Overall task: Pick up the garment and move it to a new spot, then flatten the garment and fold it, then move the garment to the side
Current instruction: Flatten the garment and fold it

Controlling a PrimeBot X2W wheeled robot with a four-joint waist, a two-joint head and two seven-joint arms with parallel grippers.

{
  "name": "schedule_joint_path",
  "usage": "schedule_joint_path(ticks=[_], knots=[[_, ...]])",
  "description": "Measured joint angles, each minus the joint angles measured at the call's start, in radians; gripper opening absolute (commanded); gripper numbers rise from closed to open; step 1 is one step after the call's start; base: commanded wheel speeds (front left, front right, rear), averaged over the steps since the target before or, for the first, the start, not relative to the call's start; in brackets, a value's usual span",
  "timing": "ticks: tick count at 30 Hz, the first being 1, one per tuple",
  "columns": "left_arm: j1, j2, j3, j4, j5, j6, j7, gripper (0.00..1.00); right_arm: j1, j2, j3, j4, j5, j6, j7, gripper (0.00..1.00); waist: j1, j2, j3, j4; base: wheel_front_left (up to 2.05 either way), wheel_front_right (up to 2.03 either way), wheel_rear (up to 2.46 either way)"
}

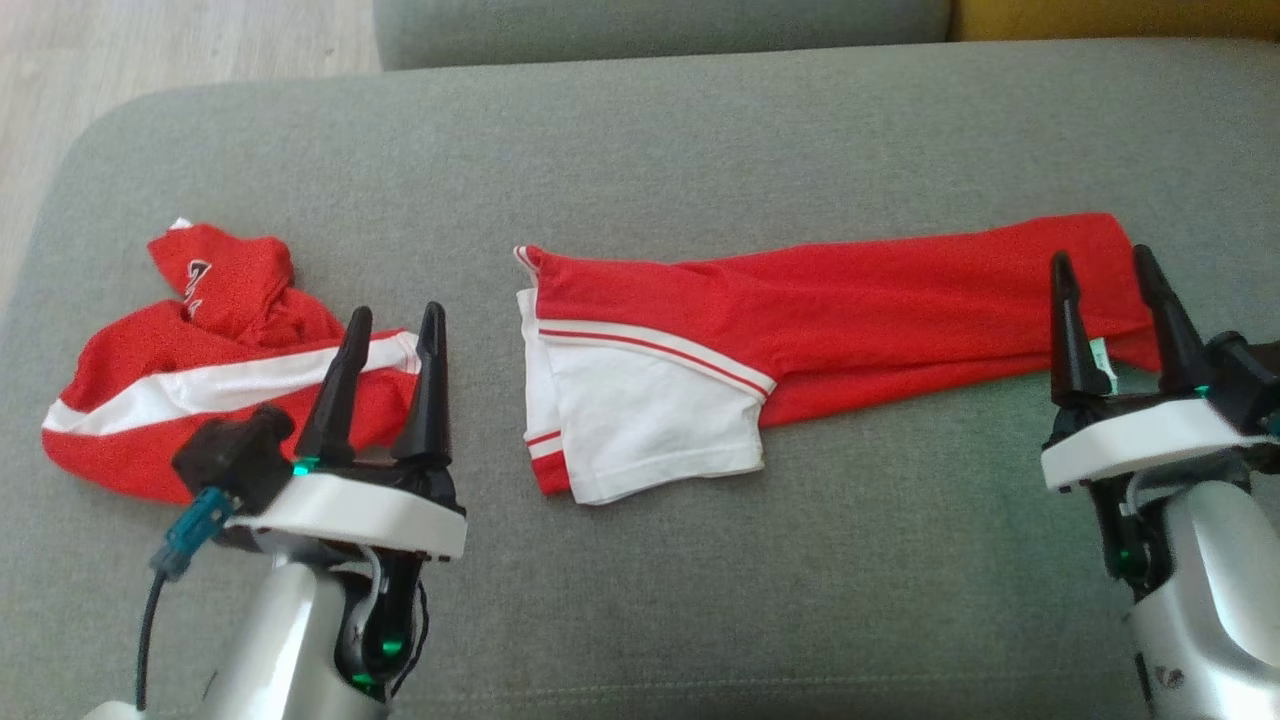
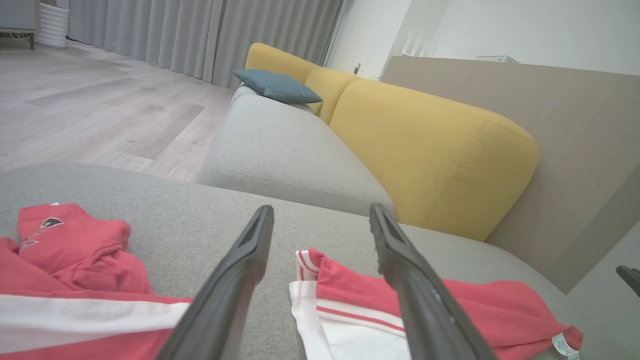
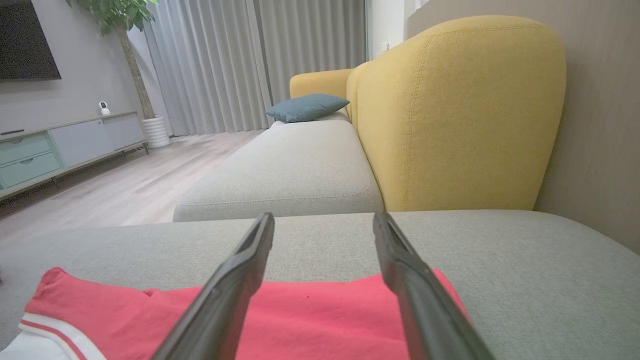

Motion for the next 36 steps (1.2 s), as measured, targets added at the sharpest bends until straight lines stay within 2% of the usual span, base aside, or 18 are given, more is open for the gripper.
schedule_joint_path(ticks=[5,14,20,27,36], knots=[[-0.001,-0.021,0.034,0.016,0.032,-0.038,0.0,1.0,-0.004,0.003,-0.064,0.004,-0.046,0.0,0.03,1.0,0.0,0.0,0.03,0.015,0.0,0.0,0.0],[-0.049,-0.03,0.035,0.056,0.043,-0.068,0.0,1.0,-0.152,0.028,-0.357,0.161,-0.113,0.0,0.198,1.0,0.0,0.0,0.125,0.047,0.0,0.0,0.0],[-0.09,-0.033,0.032,0.064,0.039,-0.075,0.0,1.0,-0.252,0.032,-0.478,0.263,-0.182,0.0,0.3,1.0,0.0,0.0,0.19,0.068,0.0,0.0,0.0],[-0.12,-0.035,0.033,0.067,0.031,-0.075,0.0,1.0,-0.294,0.046,-0.501,0.329,-0.209,0.0,0.341,1.0,0.0,0.0,0.237,0.074,0.0,0.0,0.0],[-0.153,-0.036,0.037,0.061,0.023,-0.075,-0.001,1.0,-0.335,0.048,-0.498,0.349,-0.183,0.0,0.355,1.0,0.0,0.0,0.274,0.059,0.0,0.0,0.0]])
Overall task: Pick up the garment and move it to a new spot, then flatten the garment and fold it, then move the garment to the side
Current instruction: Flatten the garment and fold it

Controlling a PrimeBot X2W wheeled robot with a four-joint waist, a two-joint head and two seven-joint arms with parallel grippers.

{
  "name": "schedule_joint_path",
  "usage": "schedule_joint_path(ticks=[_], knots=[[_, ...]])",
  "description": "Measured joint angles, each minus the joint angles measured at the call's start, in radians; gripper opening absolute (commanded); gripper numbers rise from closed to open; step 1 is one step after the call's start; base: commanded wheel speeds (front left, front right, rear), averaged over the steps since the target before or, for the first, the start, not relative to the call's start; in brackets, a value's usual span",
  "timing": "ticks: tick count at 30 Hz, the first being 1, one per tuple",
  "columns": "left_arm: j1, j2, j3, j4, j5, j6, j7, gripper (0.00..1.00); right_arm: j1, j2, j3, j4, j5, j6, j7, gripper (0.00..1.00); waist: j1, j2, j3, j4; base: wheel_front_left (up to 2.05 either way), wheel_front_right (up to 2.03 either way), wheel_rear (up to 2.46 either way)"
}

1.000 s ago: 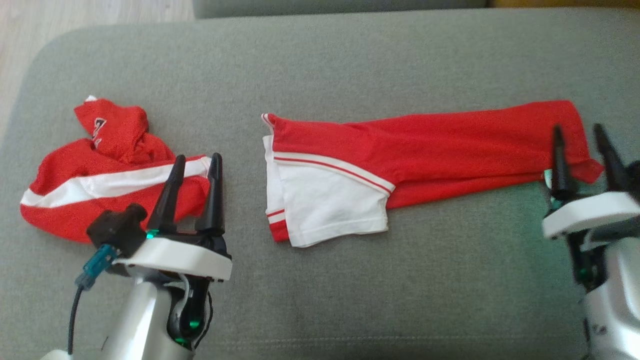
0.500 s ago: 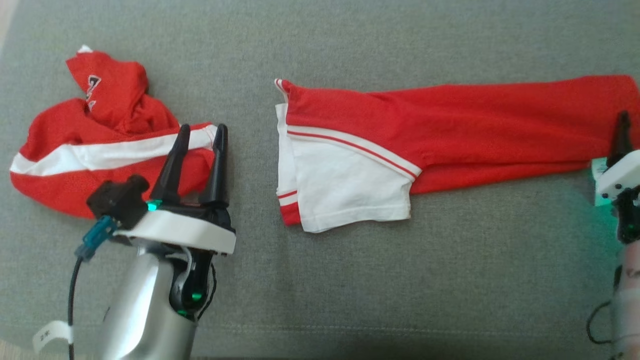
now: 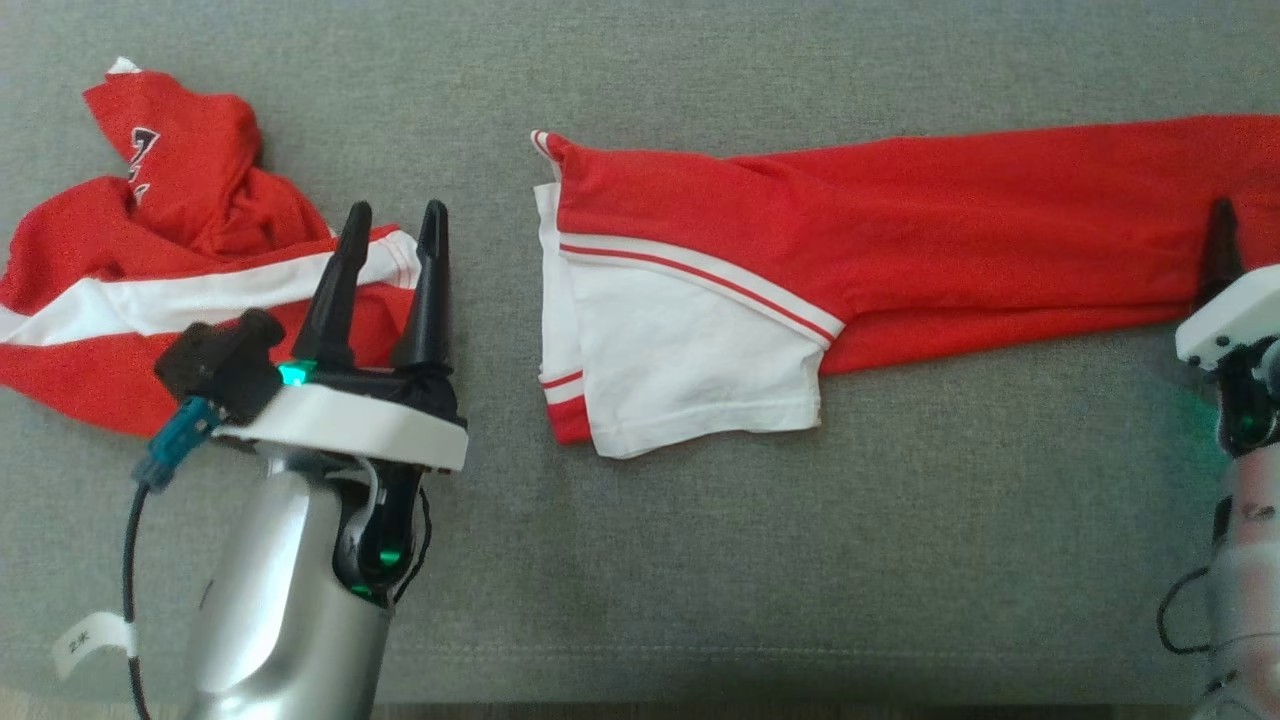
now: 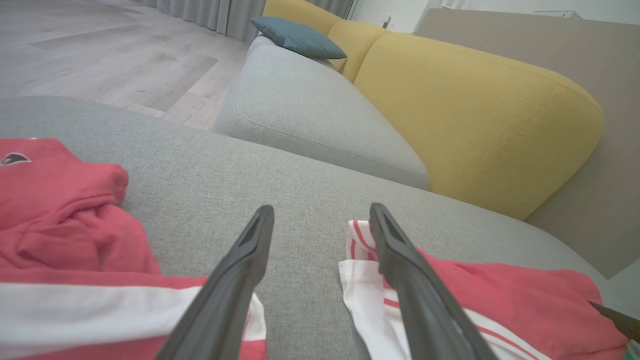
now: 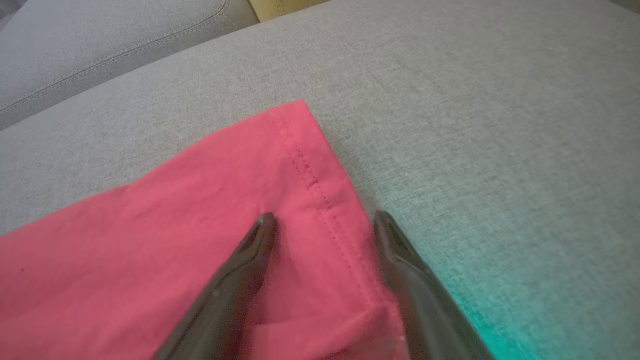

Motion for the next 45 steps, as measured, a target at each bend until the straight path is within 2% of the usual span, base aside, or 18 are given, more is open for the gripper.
schedule_joint_path(ticks=[1,2,3,7,11,18,19,22,26,30,36,40,45], knots=[[-0.004,0.0,0.001,0.0,0.0,0.0,0.0,1.0,-0.003,0.0,0.005,0.002,0.009,0.0,0.005,1.0,0.0,0.0,0.003,-0.002,0.0,0.0,0.0],[-0.007,0.0,0.003,-0.001,0.0,0.0,0.0,1.0,-0.008,0.0,0.007,0.004,0.021,0.0,0.008,0.53,0.0,0.0,0.005,-0.004,0.0,0.0,0.0],[-0.008,-0.001,0.005,-0.001,0.0,0.0,0.0,1.0,-0.011,0.0,0.011,0.005,0.032,0.0,0.014,0.0,0.0,0.0,0.006,-0.006,0.0,0.0,0.0],[-0.008,-0.002,0.019,0.002,0.0,0.0,0.0,1.0,-0.011,-0.002,0.021,0.005,0.053,0.0,0.018,0.0,0.0,0.0,0.003,-0.012,0.0,0.0,0.0],[-0.008,-0.002,0.024,0.005,0.0,0.0,0.0,1.0,-0.008,-0.011,-0.011,0.018,0.032,0.0,0.016,0.0,0.0,0.0,-0.013,-0.014,0.0,0.0,0.0],[-0.005,-0.003,0.024,0.007,0.0,0.0,0.0,1.0,-0.007,-0.048,-0.223,0.023,-0.134,0.0,-0.018,0.0,0.0,0.0,-0.048,-0.014,0.0,0.0,0.0],[-0.005,-0.003,0.024,0.007,0.0,0.0,0.0,1.0,-0.007,-0.048,-0.223,0.023,-0.134,0.0,-0.018,0.0,0.0,0.0,-0.048,-0.014,0.0,0.0,0.0],[-0.003,-0.003,0.024,0.007,-0.004,0.0,0.0,1.0,-0.009,-0.039,-0.3,0.008,-0.215,0.0,-0.034,0.0,0.0,0.0,-0.063,-0.012,0.0,0.0,0.0],[0.001,-0.003,0.023,0.009,-0.019,0.0,0.0,1.0,-0.013,0.016,-0.3,-0.001,-0.255,0.0,-0.05,0.0,0.0,0.0,-0.088,-0.009,0.0,0.0,0.0],[0.034,-0.003,0.023,0.012,-0.025,0.005,0.0,1.0,-0.02,0.063,-0.231,-0.021,-0.241,0.0,-0.06,0.0,0.0,0.0,-0.126,-0.01,0.0,0.0,0.0],[0.093,-0.003,0.001,0.033,-0.044,0.01,0.0,1.0,-0.002,0.084,-0.031,-0.102,-0.093,0.0,-0.032,0.0,0.0,0.0,-0.215,-0.008,0.0,0.0,0.0],[0.124,-0.002,-0.002,0.032,-0.053,0.018,0.0,1.0,0.065,0.086,0.149,-0.13,0.105,0.0,0.005,0.0,0.0,0.0,-0.268,0.004,0.0,0.0,0.0],[0.162,-0.002,-0.003,0.032,-0.06,0.019,0.0,1.0,0.155,0.089,0.342,-0.189,0.296,0.0,0.013,0.0,0.0,0.0,-0.314,0.028,0.0,0.0,0.0]])
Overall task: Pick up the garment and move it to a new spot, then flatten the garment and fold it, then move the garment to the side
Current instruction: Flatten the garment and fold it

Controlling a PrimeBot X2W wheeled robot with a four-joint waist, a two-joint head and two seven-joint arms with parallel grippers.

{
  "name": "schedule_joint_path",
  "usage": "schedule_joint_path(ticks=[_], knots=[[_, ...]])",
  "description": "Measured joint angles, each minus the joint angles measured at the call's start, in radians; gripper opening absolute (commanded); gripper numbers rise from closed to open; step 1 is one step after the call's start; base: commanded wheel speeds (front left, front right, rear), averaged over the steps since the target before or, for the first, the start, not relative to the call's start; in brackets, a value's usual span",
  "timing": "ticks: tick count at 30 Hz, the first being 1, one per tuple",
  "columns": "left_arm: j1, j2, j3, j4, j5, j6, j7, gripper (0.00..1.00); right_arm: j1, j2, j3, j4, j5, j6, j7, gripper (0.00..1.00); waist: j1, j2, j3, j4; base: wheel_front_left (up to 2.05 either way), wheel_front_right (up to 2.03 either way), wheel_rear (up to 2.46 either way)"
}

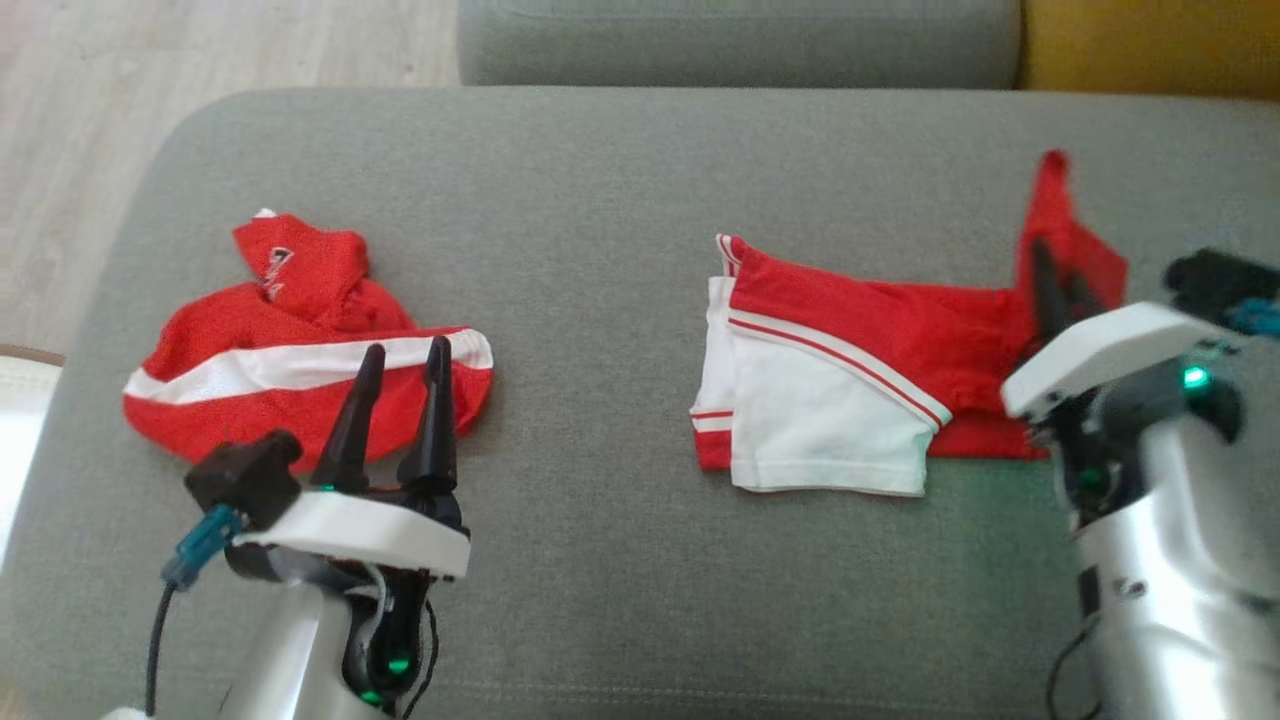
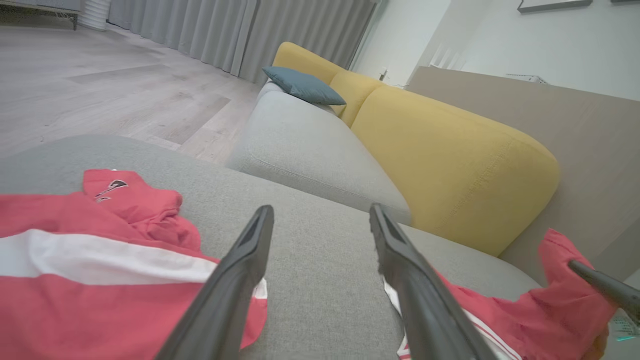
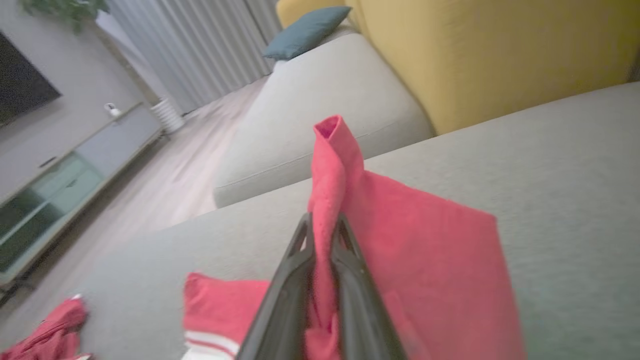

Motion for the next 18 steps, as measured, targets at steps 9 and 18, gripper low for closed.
schedule_joint_path(ticks=[9,18], knots=[[0.019,0.0,-0.013,0.0,-0.001,0.008,0.0,1.0,0.043,0.0,0.225,0.068,0.204,0.0,-0.106,0.0,0.0,0.0,-0.009,0.059,0.0,0.0,0.0],[0.019,0.0,-0.036,0.003,-0.012,0.013,0.0,1.0,0.001,-0.001,0.42,0.274,0.327,0.0,-0.243,0.0,0.0,0.0,0.01,0.116,0.0,0.0,0.0]])
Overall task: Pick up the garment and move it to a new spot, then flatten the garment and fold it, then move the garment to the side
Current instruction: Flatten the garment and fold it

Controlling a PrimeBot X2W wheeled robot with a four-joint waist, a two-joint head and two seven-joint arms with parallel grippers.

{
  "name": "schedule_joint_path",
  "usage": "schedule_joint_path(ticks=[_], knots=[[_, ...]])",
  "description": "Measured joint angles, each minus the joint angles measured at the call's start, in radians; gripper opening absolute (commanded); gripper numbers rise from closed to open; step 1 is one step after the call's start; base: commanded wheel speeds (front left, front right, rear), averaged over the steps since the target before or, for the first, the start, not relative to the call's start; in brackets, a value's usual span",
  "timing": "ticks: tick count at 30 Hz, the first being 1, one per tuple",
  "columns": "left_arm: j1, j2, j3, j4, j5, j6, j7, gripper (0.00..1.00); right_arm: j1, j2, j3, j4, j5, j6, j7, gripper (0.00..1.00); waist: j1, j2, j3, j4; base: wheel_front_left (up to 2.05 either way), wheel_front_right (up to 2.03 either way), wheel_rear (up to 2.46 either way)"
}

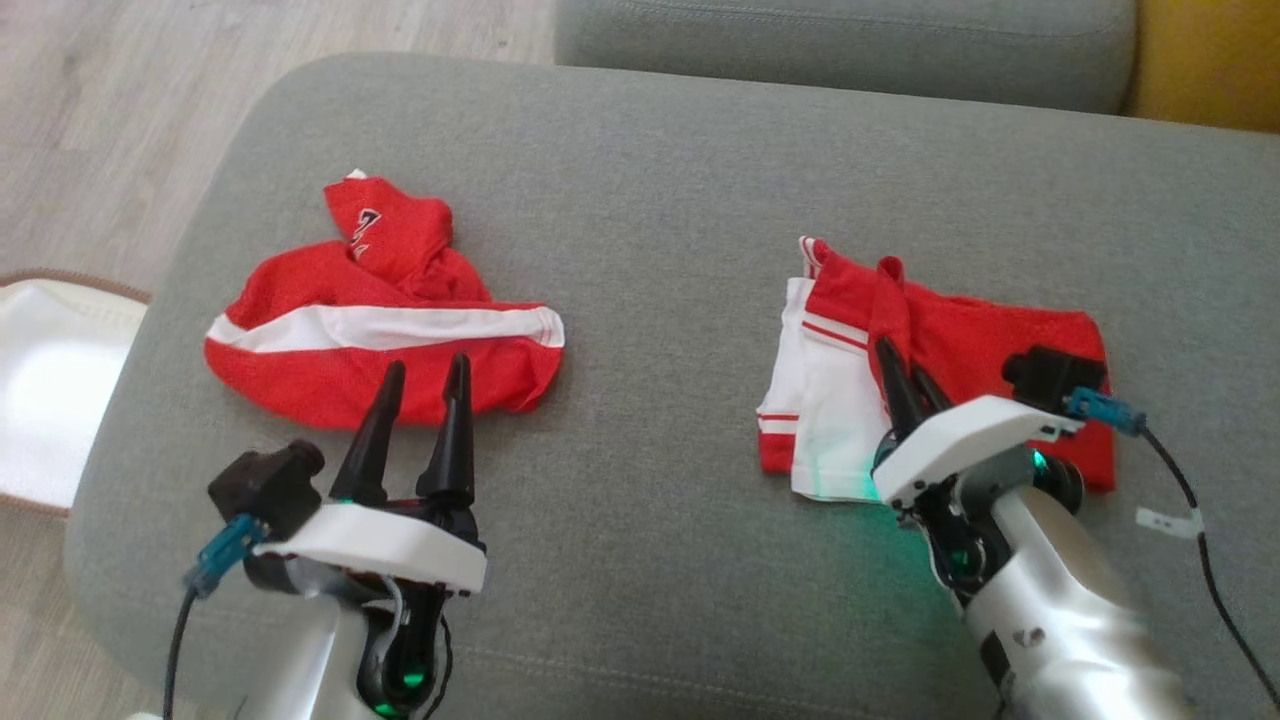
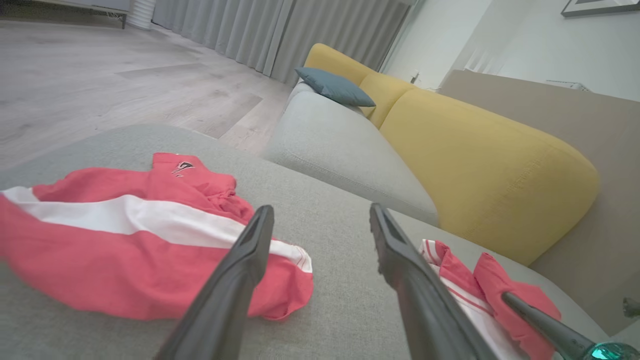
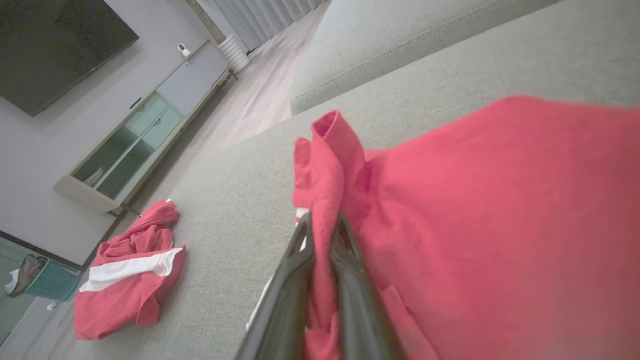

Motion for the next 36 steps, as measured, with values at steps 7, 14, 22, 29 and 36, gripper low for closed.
schedule_joint_path(ticks=[7,14,22,29,36], knots=[[0.0,0.0,-0.01,0.009,-0.01,0.003,0.0,1.0,-0.077,-0.005,0.122,0.113,0.095,0.0,-0.068,1.0,0.0,0.0,-0.001,0.035,0.0,0.0,0.0],[0.0,0.0,-0.006,0.011,-0.01,0.005,0.0,1.0,-0.081,-0.005,0.353,0.04,0.251,0.0,-0.07,1.0,0.0,0.0,-0.004,0.039,0.0,0.0,0.0],[0.0,0.0,0.0,0.007,-0.014,0.013,0.0,1.0,-0.098,-0.002,0.471,-0.011,0.283,0.0,-0.101,1.0,0.0,0.0,-0.013,-0.004,0.0,0.0,0.0],[0.001,0.0,0.01,-0.023,-0.014,0.013,0.0,1.0,-0.209,-0.005,0.311,0.139,0.104,0.0,-0.15,1.0,0.0,0.0,-0.021,-0.062,0.0,0.0,0.0],[0.0,0.0,0.034,-0.075,-0.014,0.013,0.0,1.0,-0.213,-0.104,0.058,0.056,-0.192,0.0,-0.157,1.0,0.0,0.0,-0.014,-0.131,0.0,0.0,0.0]])
